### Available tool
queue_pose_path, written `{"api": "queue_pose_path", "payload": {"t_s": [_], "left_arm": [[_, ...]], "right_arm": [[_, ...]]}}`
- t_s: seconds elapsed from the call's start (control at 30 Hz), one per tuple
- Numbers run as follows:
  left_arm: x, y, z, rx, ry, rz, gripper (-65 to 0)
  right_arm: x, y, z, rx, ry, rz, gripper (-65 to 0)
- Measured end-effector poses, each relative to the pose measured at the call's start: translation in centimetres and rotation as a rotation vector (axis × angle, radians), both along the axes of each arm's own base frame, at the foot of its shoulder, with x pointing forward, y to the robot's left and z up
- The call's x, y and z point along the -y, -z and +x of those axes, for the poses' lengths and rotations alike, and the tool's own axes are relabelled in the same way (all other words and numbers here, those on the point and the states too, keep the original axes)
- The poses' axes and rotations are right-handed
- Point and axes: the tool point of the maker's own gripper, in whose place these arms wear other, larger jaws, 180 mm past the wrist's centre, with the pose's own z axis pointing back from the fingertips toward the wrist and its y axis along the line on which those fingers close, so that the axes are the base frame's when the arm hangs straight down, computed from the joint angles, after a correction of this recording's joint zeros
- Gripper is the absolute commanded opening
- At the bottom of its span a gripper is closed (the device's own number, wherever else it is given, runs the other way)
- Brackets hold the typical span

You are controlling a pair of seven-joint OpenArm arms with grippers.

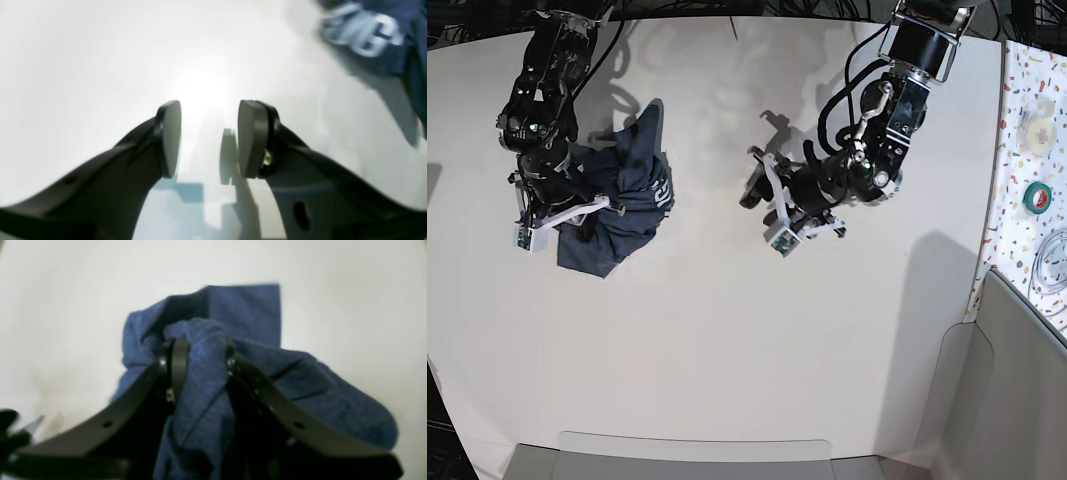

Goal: Layout the t-shirt on the table in an organized manner, then fold the t-shirt properly
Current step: 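Regrasp the shirt with the left gripper beside the right gripper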

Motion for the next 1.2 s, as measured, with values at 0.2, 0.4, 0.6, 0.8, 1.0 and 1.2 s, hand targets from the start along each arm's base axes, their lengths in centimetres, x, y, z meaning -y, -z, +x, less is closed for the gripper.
{"api": "queue_pose_path", "payload": {"t_s": [0.2, 0.4, 0.6, 0.8, 1.0, 1.2], "left_arm": [[2.6, 0.0, -3.6, -0.011, 0.091, -0.02, -37.7], [5.0, -0.7, -3.9, -0.008, 0.114, -0.063, -37.7], [7.2, -2.5, -3.1, 0.026, 0.126, -0.118, -37.6], [7.6, -3.5, -2.2, 0.05, 0.117, -0.131, -37.6], [7.7, -1.9, -2.3, 0.005, 0.114, -0.126, -37.6], [8.9, -1.1, -4.0, -0.018, 0.162, -0.114, -37.6]], "right_arm": [[-0.3, 1.6, 0.0, -0.039, 0.003, 0.022, -65.0], [-1.6, 2.6, -0.3, -0.06, -0.007, 0.062, -65.0], [-4.2, 3.4, -0.4, -0.08, -0.081, 0.065, -65.0], [-5.5, 4.8, -0.4, -0.117, -0.108, 0.092, -65.0], [-5.5, 4.8, -0.5, -0.116, -0.108, 0.093, -65.0], [-5.5, 4.8, -0.4, -0.117, -0.109, 0.093, -65.0]]}}
